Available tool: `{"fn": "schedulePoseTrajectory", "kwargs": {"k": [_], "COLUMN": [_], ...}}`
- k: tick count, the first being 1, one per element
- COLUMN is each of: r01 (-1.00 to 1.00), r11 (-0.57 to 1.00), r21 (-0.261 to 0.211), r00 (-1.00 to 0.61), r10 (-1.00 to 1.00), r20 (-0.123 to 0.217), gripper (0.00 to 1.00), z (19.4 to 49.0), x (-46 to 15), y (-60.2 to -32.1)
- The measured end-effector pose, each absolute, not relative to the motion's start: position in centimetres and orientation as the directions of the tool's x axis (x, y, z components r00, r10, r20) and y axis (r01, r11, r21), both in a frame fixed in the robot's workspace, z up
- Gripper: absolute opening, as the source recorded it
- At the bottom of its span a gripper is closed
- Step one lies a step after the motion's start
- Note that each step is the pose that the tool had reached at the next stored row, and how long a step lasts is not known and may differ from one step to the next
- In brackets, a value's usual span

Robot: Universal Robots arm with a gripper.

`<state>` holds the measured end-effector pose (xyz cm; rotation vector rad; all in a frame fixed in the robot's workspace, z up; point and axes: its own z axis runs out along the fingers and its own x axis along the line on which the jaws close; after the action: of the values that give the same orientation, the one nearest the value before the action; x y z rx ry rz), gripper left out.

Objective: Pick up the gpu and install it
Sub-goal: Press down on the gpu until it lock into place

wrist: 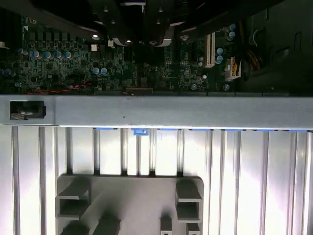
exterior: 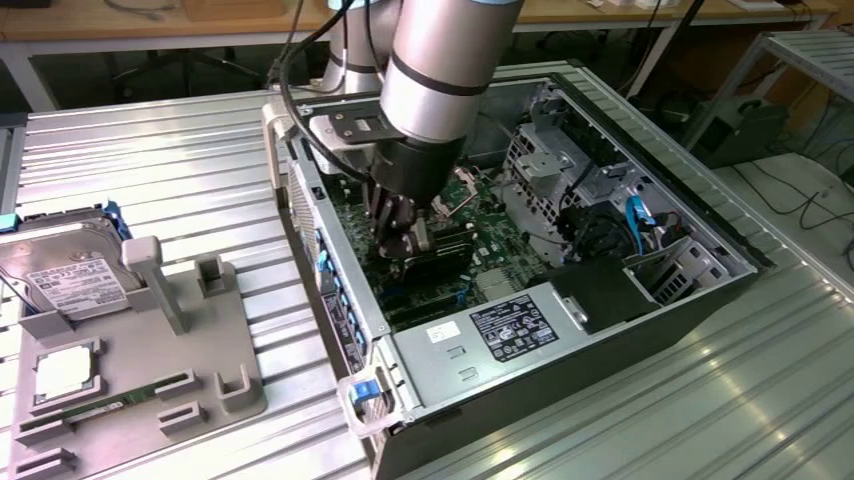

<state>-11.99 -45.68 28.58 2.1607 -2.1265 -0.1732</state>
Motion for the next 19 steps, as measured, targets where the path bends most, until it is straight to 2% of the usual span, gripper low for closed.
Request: {"fn": "schedulePoseTrajectory", "kwargs": {"k": [6, 12, 19], "r01": [-0.979, -0.957, -0.955], "r11": [-0.015, -0.015, -0.015], "r21": [0.202, 0.290, 0.296], "r00": [0.015, 0.015, 0.015], "r10": [-1.000, -1.000, -1.000], "r20": [-0.003, -0.003, -0.002], "gripper": [0.11, 0.11, 0.11], "z": [28.7, 29.3, 29.2], "x": [-11.5, -10.6, -11.0], "y": [-45.2, -45.1, -45.1]}}
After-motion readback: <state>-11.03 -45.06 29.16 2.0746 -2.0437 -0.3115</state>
